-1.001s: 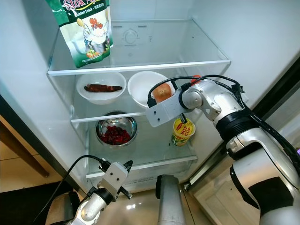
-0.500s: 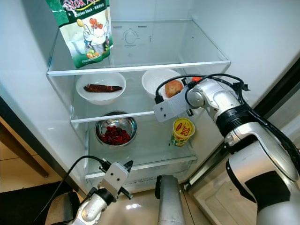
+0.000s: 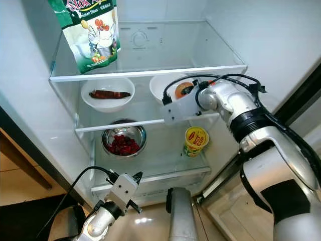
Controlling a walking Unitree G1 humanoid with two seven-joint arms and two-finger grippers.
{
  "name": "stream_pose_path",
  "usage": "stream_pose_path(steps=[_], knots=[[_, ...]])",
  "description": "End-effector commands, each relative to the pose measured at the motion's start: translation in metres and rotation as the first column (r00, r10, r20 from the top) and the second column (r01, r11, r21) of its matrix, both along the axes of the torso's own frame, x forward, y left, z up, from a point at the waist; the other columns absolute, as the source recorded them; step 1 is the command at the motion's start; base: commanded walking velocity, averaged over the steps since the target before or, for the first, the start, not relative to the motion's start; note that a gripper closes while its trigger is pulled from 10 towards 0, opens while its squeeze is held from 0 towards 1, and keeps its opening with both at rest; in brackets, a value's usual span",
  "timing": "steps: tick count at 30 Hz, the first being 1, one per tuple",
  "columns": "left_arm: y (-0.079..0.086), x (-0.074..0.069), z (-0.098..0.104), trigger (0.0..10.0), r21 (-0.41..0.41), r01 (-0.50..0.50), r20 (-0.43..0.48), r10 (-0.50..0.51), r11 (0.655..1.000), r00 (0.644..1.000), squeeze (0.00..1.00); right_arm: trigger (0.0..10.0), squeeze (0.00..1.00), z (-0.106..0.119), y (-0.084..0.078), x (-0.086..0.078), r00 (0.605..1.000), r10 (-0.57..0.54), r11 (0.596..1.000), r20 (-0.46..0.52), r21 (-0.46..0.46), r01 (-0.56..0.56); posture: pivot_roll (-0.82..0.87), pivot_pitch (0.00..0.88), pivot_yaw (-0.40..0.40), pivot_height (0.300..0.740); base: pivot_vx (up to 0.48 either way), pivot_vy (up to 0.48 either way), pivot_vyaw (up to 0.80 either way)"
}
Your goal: Restocking fridge
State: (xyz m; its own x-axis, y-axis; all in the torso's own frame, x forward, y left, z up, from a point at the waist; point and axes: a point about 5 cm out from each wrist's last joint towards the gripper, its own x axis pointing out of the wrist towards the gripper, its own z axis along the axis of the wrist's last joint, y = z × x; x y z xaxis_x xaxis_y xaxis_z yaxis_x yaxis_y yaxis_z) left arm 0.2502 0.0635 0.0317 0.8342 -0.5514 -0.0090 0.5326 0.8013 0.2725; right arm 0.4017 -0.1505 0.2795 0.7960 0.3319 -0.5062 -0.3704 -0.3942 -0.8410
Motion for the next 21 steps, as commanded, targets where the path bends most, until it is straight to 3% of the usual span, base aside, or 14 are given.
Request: stream_pose_path(steps=[1, 2, 5, 6, 17, 21], knots=[[-0.007, -0.004, -0.003, 10.0, -0.008, 0.016, -0.015, -0.016, 1.000, 1.000, 0.00, 10.0, 0.00, 0.007, 0.002, -0.003, 1.000, 0.030, 0.999, -0.008, 0.036, -0.030, -0.11, 0.170, -0.069, 0.415, 0.000, 0.000, 0.00], [-0.007, -0.004, -0.003, 10.0, -0.008, 0.018, -0.016, -0.018, 1.000, 1.000, 0.00, 10.0, 0.00, 0.009, 0.008, -0.009, 0.995, 0.083, 0.991, -0.056, 0.114, -0.076, -0.12, 0.168, -0.064, 0.415, 0.000, 0.000, 0.00], [-0.007, -0.004, -0.003, 10.0, -0.007, 0.020, -0.016, -0.020, 1.000, 1.000, 0.00, 10.0, 0.00, 0.011, 0.012, -0.015, 0.986, 0.135, 0.977, -0.099, 0.176, -0.117, -0.12, 0.168, -0.064, 0.415, 0.000, 0.000, 0.00], [-0.007, -0.003, -0.003, 10.0, -0.007, 0.020, -0.016, -0.021, 1.000, 1.000, 0.00, 10.0, 0.00, 0.011, 0.014, -0.021, 0.974, 0.181, 0.958, -0.137, 0.247, -0.143, -0.11, 0.167, -0.064, 0.415, 0.000, 0.000, 0.00], [-0.006, -0.003, -0.003, 10.0, -0.003, 0.020, -0.014, -0.020, 1.000, 1.000, 0.00, 10.0, 0.00, 0.009, 0.007, -0.036, 0.940, 0.252, 0.915, -0.230, 0.373, -0.154, -0.11, 0.164, -0.058, 0.415, 0.000, 0.000, 0.00], [-0.005, 0.000, -0.001, 10.0, -0.004, 0.019, -0.007, -0.019, 1.000, 1.000, 0.00, 10.0, 0.00, 0.007, 0.010, -0.069, 0.828, 0.460, 0.743, -0.322, 0.650, -0.159, -0.11, 0.161, -0.056, 0.415, 0.000, 0.000, 0.00]])
